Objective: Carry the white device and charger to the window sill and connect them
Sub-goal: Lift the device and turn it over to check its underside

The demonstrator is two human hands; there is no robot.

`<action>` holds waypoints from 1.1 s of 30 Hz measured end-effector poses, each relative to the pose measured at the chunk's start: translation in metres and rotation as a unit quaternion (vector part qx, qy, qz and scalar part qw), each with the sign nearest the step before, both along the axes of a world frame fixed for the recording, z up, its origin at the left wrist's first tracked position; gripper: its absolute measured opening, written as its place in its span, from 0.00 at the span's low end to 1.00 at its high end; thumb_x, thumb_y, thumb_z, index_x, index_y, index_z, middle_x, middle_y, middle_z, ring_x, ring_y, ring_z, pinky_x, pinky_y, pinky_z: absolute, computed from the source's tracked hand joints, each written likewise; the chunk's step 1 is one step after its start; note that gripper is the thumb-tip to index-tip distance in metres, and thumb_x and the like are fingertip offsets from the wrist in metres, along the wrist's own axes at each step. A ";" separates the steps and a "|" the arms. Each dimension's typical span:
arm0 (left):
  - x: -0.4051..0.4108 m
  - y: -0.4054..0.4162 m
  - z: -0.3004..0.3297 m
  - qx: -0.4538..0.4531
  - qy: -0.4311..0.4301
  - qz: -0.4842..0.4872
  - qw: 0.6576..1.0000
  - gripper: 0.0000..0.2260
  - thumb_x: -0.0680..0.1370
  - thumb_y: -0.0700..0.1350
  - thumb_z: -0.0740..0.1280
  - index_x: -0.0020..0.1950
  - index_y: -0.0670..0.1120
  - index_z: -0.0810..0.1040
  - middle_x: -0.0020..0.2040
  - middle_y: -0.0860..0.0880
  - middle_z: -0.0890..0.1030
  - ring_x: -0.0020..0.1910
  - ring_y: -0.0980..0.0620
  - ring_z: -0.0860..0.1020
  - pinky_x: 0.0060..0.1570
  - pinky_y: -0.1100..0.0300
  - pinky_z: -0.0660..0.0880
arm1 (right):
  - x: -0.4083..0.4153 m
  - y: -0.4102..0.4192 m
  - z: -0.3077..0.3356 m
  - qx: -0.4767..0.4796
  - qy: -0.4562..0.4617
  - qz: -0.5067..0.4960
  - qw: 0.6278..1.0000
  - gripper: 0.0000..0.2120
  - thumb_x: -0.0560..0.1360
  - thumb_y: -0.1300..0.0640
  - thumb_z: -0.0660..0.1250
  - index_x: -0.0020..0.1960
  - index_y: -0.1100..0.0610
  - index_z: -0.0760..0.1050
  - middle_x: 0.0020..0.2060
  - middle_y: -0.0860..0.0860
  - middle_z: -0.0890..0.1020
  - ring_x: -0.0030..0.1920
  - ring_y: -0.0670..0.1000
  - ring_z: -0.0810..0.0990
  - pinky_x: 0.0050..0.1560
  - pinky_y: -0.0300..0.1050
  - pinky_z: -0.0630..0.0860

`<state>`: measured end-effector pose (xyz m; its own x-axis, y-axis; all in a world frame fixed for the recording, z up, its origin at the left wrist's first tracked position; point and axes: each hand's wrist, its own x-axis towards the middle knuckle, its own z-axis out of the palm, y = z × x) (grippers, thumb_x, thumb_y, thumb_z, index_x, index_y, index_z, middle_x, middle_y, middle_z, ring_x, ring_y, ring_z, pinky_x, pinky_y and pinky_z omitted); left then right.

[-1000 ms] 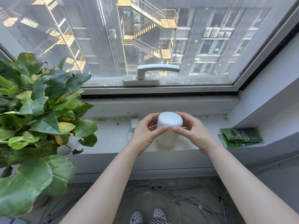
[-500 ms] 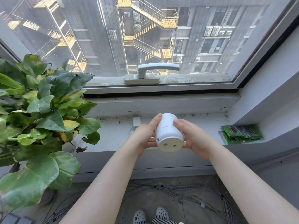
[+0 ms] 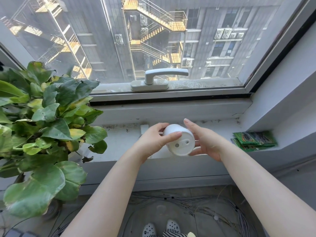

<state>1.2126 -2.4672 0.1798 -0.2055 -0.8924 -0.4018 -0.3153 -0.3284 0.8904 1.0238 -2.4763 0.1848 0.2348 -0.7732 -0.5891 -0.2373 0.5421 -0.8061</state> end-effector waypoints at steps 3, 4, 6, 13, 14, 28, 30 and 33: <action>0.000 -0.001 -0.003 0.056 0.079 0.053 0.994 0.30 0.68 0.62 0.71 0.65 0.47 0.76 0.60 0.50 0.82 0.59 0.53 0.80 0.61 0.53 0.77 | -0.005 0.002 -0.006 -0.019 -0.023 -0.011 0.999 0.28 0.71 0.31 0.60 0.58 0.50 0.80 0.58 0.57 0.82 0.52 0.56 0.81 0.50 0.48 0.81; -0.001 0.000 -0.003 0.072 0.104 0.071 0.989 0.26 0.71 0.60 0.70 0.62 0.46 0.78 0.58 0.48 0.83 0.58 0.51 0.81 0.60 0.53 0.77 | -0.006 0.004 -0.009 -0.025 -0.043 -0.013 0.999 0.27 0.71 0.32 0.62 0.60 0.49 0.79 0.59 0.55 0.82 0.56 0.55 0.81 0.54 0.50 0.80; -0.003 0.001 -0.003 0.101 0.150 0.110 0.977 0.18 0.74 0.56 0.68 0.57 0.45 0.81 0.54 0.47 0.84 0.57 0.47 0.81 0.60 0.52 0.77 | -0.008 0.008 -0.016 -0.039 -0.090 -0.022 0.995 0.26 0.71 0.37 0.67 0.64 0.49 0.76 0.61 0.51 0.81 0.62 0.54 0.80 0.59 0.53 0.79; -0.014 0.001 -0.004 0.144 0.211 0.175 0.951 0.22 0.74 0.55 0.69 0.61 0.40 0.78 0.56 0.42 0.82 0.56 0.42 0.81 0.59 0.52 0.77 | -0.008 0.003 -0.019 -0.074 -0.128 -0.066 0.987 0.25 0.70 0.47 0.72 0.65 0.51 0.75 0.60 0.50 0.83 0.61 0.50 0.81 0.60 0.53 0.78; -0.014 0.001 -0.004 0.144 0.205 0.172 0.953 0.22 0.74 0.55 0.69 0.61 0.40 0.78 0.55 0.43 0.83 0.55 0.44 0.82 0.59 0.53 0.77 | -0.008 0.002 -0.018 -0.071 -0.128 -0.066 0.987 0.24 0.70 0.47 0.72 0.64 0.52 0.76 0.59 0.50 0.83 0.60 0.50 0.81 0.59 0.53 0.78; -0.011 -0.003 -0.019 0.031 0.057 0.171 0.983 0.09 0.73 0.54 0.71 0.47 0.50 0.82 0.50 0.52 0.84 0.56 0.50 0.81 0.63 0.51 0.75 | -0.003 -0.011 -0.026 -0.041 -0.090 -0.064 0.993 0.15 0.76 0.52 0.67 0.59 0.57 0.80 0.55 0.53 0.84 0.55 0.54 0.82 0.53 0.47 0.80; -0.009 -0.004 -0.024 0.030 0.054 0.182 0.981 0.15 0.73 0.56 0.71 0.52 0.46 0.82 0.51 0.51 0.84 0.53 0.53 0.81 0.62 0.52 0.76 | 0.000 -0.012 -0.026 -0.036 -0.090 -0.069 0.993 0.15 0.76 0.52 0.66 0.59 0.58 0.80 0.57 0.54 0.84 0.57 0.55 0.81 0.55 0.49 0.81; -0.007 -0.007 -0.028 0.031 0.046 0.185 0.981 0.21 0.73 0.56 0.70 0.58 0.43 0.82 0.52 0.50 0.84 0.52 0.54 0.82 0.62 0.53 0.76 | 0.003 -0.013 -0.028 -0.034 -0.084 -0.071 0.993 0.15 0.77 0.52 0.66 0.59 0.59 0.80 0.58 0.55 0.83 0.57 0.55 0.81 0.55 0.49 0.81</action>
